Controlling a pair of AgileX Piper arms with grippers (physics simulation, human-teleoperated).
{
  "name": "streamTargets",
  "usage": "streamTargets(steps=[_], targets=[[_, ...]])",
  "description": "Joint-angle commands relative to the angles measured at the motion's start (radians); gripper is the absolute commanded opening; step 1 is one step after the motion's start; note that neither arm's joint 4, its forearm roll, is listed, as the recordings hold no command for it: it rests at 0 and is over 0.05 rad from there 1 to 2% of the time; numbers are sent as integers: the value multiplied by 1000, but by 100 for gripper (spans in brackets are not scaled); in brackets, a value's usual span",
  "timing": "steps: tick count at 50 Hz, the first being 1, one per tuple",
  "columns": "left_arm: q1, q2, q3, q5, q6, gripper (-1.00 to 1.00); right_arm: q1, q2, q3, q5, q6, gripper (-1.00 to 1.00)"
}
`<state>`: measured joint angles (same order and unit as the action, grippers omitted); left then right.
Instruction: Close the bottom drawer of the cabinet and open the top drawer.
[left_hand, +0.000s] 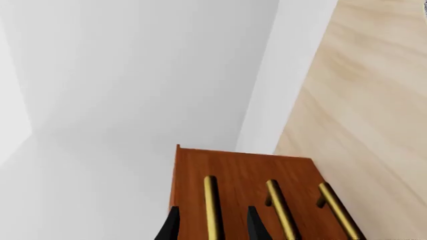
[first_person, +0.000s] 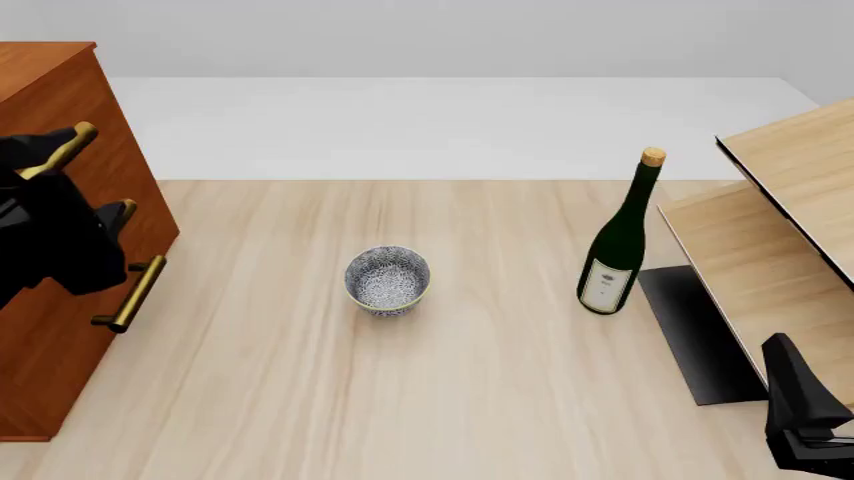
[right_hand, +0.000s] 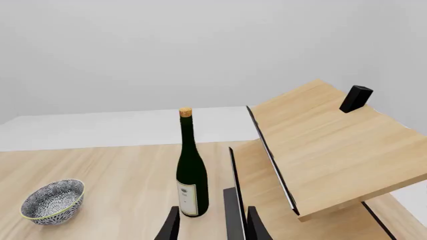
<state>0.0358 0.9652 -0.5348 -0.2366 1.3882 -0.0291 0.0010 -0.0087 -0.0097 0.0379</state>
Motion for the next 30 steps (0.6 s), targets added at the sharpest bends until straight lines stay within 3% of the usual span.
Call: streamTargets(steps=[1, 16, 17, 18, 20, 30], targets=[[25, 40, 1, -26, 12, 100, -1, 0, 1, 0, -3, 100], [82, 55, 5, -20, 44, 100, -6, 0, 0, 0, 1, 100], [81, 54, 0, -11, 36, 100, -6, 0, 0, 0, 0, 100], [77, 50, -38, 48, -15, 100, -6, 0, 0, 0, 0, 100], [87, 57, 12, -20, 50, 100, -8, 0, 1, 1, 0, 100], [112, 64, 3, -17, 58, 100, -8, 0, 1, 1, 2, 100]])
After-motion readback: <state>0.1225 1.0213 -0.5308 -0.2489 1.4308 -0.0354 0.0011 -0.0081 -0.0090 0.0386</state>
